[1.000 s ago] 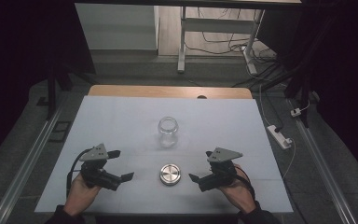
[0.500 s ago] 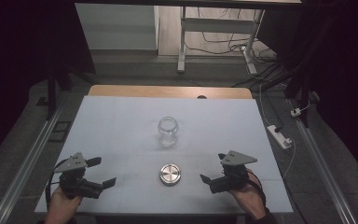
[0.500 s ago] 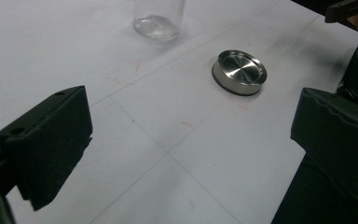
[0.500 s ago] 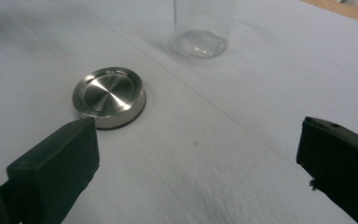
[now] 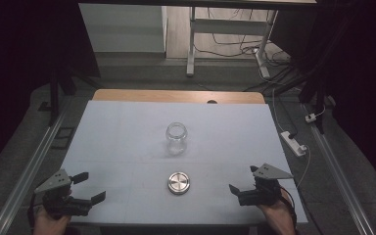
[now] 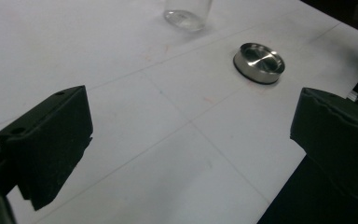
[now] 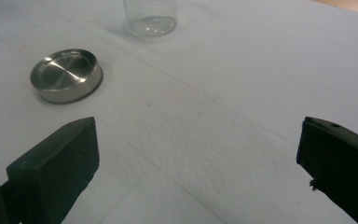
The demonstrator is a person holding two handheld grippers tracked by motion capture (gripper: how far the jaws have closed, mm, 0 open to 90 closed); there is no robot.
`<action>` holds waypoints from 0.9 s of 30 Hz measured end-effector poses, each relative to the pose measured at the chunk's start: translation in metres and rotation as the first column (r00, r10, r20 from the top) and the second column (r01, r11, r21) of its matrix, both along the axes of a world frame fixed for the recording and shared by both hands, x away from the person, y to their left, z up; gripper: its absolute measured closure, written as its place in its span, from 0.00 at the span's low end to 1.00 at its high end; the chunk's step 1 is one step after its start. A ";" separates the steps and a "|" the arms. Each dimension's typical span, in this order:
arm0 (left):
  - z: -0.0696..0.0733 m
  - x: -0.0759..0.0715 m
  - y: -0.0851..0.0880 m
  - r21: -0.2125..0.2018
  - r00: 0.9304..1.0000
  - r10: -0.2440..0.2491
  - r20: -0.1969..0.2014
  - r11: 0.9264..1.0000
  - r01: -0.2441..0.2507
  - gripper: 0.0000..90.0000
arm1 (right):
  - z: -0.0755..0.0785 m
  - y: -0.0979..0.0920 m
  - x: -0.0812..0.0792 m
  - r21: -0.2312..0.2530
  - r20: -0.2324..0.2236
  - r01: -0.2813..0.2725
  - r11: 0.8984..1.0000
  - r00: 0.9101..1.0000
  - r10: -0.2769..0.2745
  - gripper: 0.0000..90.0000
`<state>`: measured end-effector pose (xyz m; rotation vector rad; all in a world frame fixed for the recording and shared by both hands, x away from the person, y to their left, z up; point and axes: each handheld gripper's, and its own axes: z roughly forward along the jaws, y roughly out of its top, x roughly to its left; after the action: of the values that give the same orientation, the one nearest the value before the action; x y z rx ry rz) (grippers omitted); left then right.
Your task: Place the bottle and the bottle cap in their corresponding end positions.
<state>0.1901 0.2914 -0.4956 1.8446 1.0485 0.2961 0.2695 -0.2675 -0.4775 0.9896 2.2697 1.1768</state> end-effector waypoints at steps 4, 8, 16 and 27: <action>-0.006 -0.005 0.006 0.015 1.000 0.026 -0.015 1.000 -0.026 0.00 | -0.002 -0.010 -0.004 -0.008 -0.007 0.039 0.999 0.999 -0.039 0.00; -0.011 -0.008 0.010 0.026 0.998 0.044 -0.033 0.999 -0.044 0.00 | -0.005 -0.018 -0.007 -0.019 -0.015 0.065 0.998 0.998 -0.065 0.00; -0.023 -0.015 0.015 0.054 0.994 0.078 -0.078 0.996 -0.074 0.00 | -0.012 -0.028 -0.014 -0.051 -0.040 0.104 0.993 0.994 -0.106 0.00; -0.029 -0.021 0.019 0.103 0.984 0.131 -0.118 0.988 -0.119 0.00 | -0.018 -0.036 -0.020 -0.084 -0.091 0.140 0.987 0.985 -0.147 0.00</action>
<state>0.1693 0.3109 -0.5246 1.9054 1.2583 0.3132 0.2494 -0.3033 -0.4958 1.1818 2.2560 0.9938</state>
